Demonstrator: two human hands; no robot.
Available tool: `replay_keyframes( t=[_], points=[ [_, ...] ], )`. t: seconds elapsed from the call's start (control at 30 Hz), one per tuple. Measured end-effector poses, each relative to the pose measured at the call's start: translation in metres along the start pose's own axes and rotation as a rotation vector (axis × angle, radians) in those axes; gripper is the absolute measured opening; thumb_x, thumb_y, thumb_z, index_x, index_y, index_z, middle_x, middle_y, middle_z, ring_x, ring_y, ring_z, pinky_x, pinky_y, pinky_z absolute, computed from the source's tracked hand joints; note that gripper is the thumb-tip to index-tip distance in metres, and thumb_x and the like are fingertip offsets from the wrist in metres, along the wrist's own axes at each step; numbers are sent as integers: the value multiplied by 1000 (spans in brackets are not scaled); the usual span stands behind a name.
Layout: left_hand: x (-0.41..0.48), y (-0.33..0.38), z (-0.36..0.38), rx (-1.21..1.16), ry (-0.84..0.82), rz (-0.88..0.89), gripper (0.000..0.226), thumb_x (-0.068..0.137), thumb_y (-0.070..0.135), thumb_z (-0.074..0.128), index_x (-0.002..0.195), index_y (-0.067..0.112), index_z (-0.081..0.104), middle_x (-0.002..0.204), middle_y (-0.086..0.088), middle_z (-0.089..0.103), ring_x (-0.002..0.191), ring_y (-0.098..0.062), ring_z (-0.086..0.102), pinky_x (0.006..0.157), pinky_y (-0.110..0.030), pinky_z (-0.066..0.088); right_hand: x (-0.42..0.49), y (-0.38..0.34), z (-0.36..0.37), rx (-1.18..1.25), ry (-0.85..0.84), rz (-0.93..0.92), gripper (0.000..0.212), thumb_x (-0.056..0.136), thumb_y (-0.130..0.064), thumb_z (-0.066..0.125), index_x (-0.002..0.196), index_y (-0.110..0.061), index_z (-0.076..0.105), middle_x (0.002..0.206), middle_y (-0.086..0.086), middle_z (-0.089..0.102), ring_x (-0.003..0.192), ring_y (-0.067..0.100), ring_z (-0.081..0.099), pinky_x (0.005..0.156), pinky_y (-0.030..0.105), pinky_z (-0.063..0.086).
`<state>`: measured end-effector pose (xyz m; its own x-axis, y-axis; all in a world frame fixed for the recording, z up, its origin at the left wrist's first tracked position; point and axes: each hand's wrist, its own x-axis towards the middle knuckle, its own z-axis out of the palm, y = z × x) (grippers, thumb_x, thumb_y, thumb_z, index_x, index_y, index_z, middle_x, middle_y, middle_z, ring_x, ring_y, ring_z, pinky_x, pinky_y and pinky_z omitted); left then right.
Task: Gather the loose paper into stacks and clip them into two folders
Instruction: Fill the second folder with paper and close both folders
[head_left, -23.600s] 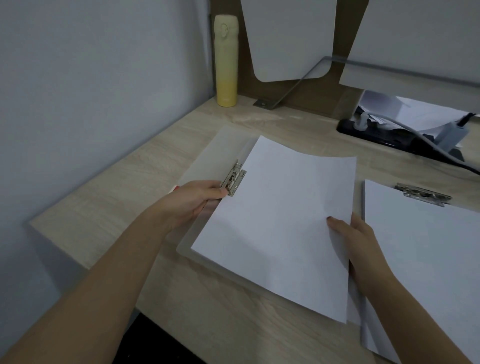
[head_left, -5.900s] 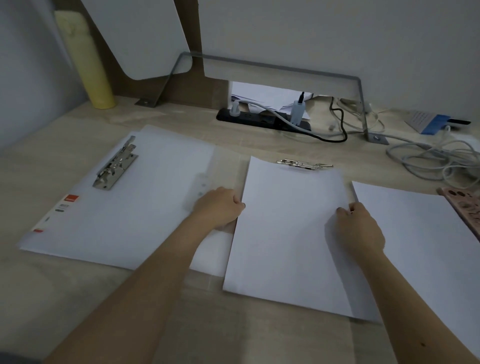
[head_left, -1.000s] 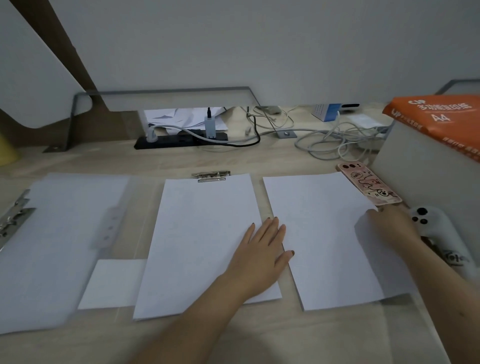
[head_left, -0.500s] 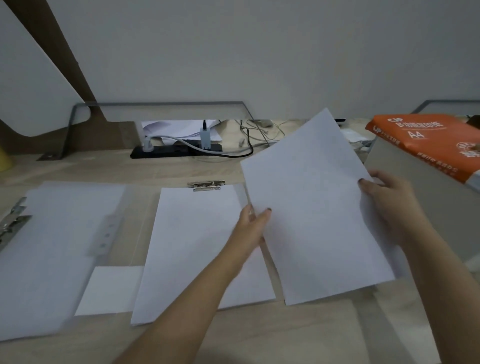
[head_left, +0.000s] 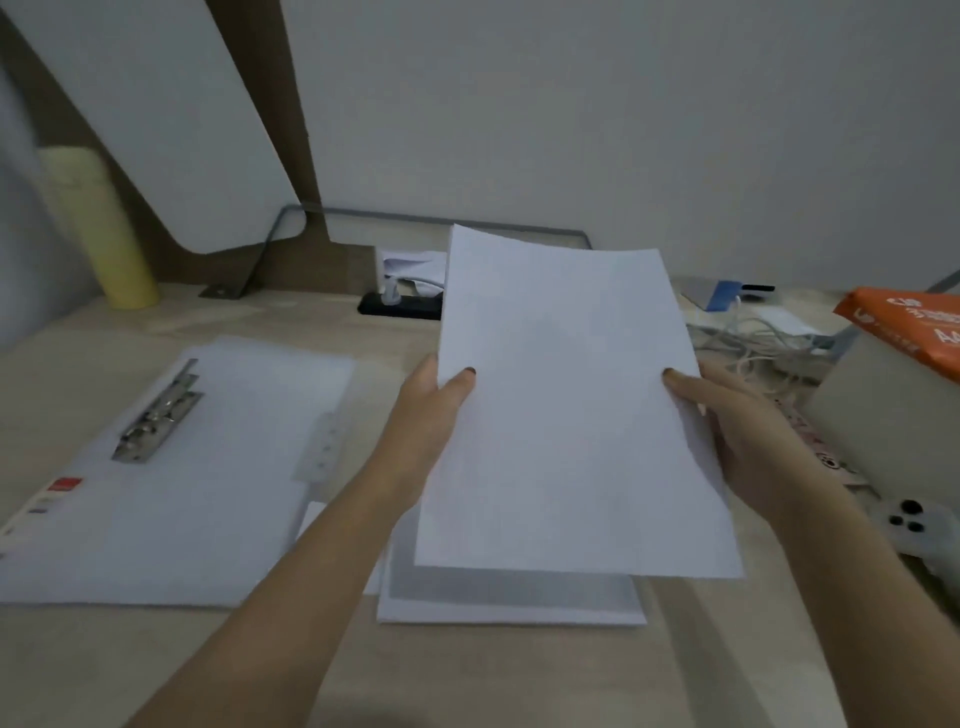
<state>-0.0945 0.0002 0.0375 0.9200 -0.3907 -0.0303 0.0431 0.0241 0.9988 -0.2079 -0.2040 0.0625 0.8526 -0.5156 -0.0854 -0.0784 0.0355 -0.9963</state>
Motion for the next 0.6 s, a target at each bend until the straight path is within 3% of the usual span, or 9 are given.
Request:
replay_keyframes(
  t=[0.1,0.27,0.37,0.47,0.53,0.6],
  points=[
    [-4,0,-49,19,50,-9,21,97,21,44,113,24,57,111,0,67,100,-18,65,91,-38,52,1,16,46,106,-189,52,31,90,-23,52,120,-18,58,109,8,71,91,25,70,69,35,56],
    [-2,-11,-125,57,148,-59,19,98,20,42,108,22,58,95,6,66,87,-12,64,81,-31,51,4,42,128,122,-215,60,28,93,-12,48,119,-15,58,111,9,70,92,25,69,71,31,59],
    [-1,-13,-167,51,203,-96,18,97,20,44,96,18,62,89,2,65,81,-15,62,75,-28,48,7,54,166,134,-256,116,22,91,-13,51,110,-17,63,96,4,75,78,20,72,64,30,60],
    [2,-12,-206,122,405,-2,17,95,13,42,97,14,60,84,2,62,79,-12,58,68,-22,46,12,63,191,139,-272,171,16,91,-13,51,99,-19,64,79,-3,76,65,14,72,53,25,57],
    [8,-16,-238,144,548,48,21,94,8,41,104,11,59,90,2,63,89,-13,57,76,-24,47,17,70,210,126,-286,202,16,91,-13,51,101,-17,63,82,1,75,65,16,71,53,25,57],
    [16,-23,-260,242,578,5,25,93,8,42,111,11,60,107,-3,62,101,-15,54,93,-32,45,18,76,218,102,-284,206,18,91,-13,51,106,-15,62,92,6,72,70,19,70,58,28,57]
  ],
)
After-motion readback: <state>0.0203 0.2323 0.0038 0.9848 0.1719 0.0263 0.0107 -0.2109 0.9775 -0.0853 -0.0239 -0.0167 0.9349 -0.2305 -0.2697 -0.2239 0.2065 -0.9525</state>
